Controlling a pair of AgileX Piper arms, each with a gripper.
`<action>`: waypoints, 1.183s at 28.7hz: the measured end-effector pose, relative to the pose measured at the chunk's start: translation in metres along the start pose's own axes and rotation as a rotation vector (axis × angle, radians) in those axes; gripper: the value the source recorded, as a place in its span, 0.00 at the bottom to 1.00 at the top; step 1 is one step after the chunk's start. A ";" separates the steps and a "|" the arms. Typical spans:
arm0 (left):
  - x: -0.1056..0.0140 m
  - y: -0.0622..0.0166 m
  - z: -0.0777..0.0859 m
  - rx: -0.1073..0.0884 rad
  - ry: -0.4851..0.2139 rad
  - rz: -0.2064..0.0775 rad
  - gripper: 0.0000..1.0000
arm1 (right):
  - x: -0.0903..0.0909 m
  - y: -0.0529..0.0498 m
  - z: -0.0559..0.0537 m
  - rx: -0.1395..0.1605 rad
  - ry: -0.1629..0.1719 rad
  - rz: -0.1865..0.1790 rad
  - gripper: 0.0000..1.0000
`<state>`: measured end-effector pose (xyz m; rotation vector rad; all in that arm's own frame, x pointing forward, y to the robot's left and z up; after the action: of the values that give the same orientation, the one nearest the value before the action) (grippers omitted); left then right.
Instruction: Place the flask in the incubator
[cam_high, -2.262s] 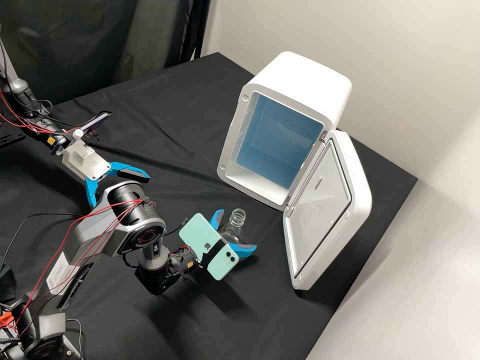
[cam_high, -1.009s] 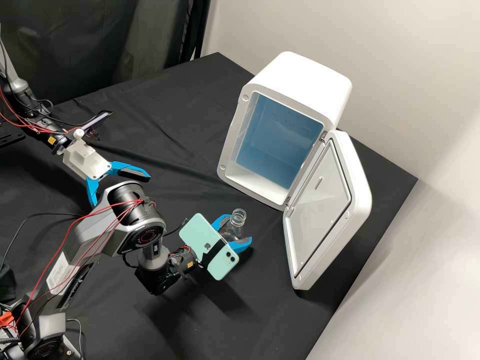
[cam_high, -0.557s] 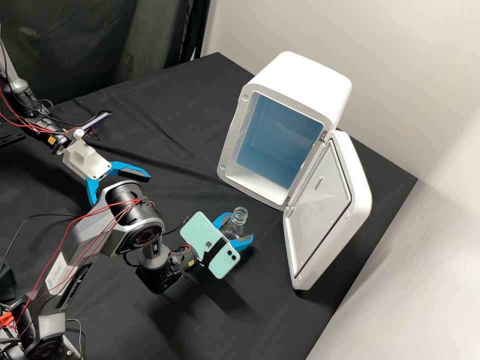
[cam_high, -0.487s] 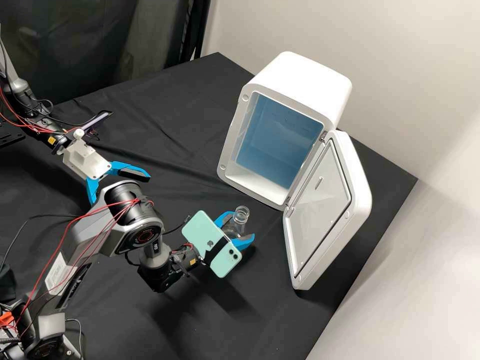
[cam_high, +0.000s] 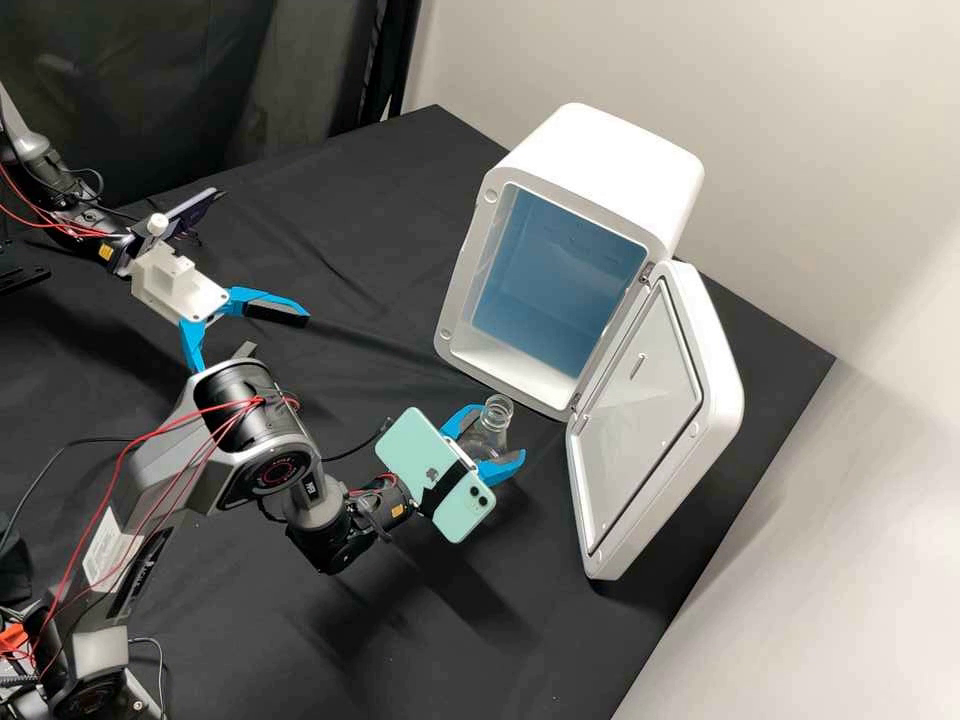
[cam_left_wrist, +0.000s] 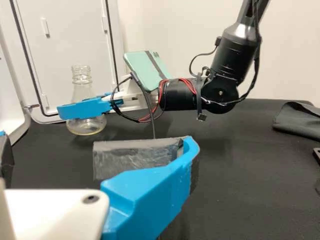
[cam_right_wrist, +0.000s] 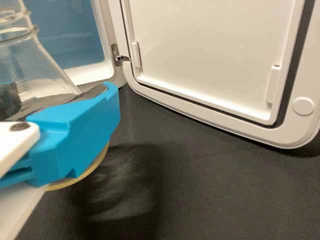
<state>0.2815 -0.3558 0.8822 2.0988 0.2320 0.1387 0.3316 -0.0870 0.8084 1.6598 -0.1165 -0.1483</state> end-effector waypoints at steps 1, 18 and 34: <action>0.000 -0.0002 0.000 0.000 0.001 -0.002 1.00 | 0.000 0.000 0.000 0.000 0.000 0.000 0.00; 0.000 -0.0002 0.000 0.001 0.000 -0.002 1.00 | 0.000 -0.002 -0.002 -0.001 0.006 -0.007 0.00; 0.000 -0.0002 0.000 0.001 0.000 -0.002 1.00 | 0.001 -0.002 -0.002 -0.002 0.008 -0.005 0.00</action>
<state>0.2815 -0.3557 0.8820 2.0993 0.2346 0.1373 0.3330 -0.0846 0.8069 1.6589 -0.1063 -0.1451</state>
